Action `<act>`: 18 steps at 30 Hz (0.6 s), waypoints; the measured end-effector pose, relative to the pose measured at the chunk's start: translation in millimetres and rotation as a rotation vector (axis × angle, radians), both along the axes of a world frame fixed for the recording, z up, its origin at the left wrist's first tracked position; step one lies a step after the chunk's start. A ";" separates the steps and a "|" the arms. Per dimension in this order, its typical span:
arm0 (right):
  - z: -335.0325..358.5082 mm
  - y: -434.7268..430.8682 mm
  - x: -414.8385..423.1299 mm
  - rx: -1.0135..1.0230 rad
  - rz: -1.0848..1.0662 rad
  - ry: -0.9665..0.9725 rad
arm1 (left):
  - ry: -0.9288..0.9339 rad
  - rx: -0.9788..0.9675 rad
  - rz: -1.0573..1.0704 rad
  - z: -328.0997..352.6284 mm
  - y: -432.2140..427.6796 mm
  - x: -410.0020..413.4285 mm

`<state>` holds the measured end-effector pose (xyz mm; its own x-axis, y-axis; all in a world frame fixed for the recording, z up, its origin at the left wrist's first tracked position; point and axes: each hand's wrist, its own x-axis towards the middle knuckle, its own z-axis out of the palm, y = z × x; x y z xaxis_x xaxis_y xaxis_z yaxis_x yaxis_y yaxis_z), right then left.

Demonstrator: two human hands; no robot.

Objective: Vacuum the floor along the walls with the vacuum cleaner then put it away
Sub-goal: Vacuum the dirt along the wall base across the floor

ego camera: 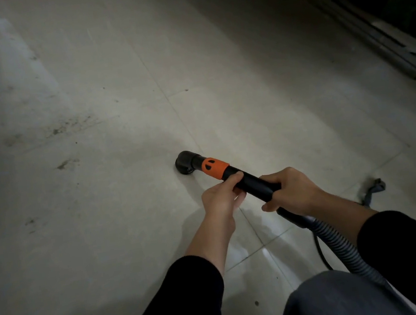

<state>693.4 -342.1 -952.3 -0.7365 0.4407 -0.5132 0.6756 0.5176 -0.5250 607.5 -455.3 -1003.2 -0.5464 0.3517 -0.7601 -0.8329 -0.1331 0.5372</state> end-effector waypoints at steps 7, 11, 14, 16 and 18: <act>1.9 -20.0 -26.9 -0.032 0.093 -0.008 | 0.017 -0.028 0.065 2.1 -30.2 -16.7; -0.4 -34.1 -47.3 -0.053 0.141 0.005 | 0.025 -0.061 0.109 3.4 -49.0 -32.2; -4.4 -43.2 -59.9 -0.059 0.149 0.012 | 0.029 -0.068 0.143 1.5 -58.4 -41.4; -7.1 -48.9 -65.1 -0.071 0.139 0.021 | 0.035 -0.070 0.154 -0.6 -64.7 -45.4; -9.9 -55.5 -69.1 -0.093 0.139 0.021 | 0.043 -0.074 0.159 -3.6 -72.9 -48.4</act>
<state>624.3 -397.6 -962.2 -0.7982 0.2851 -0.5307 0.5890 0.5541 -0.5882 559.1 -528.3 -1006.8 -0.6234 0.2021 -0.7554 -0.7805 -0.2194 0.5854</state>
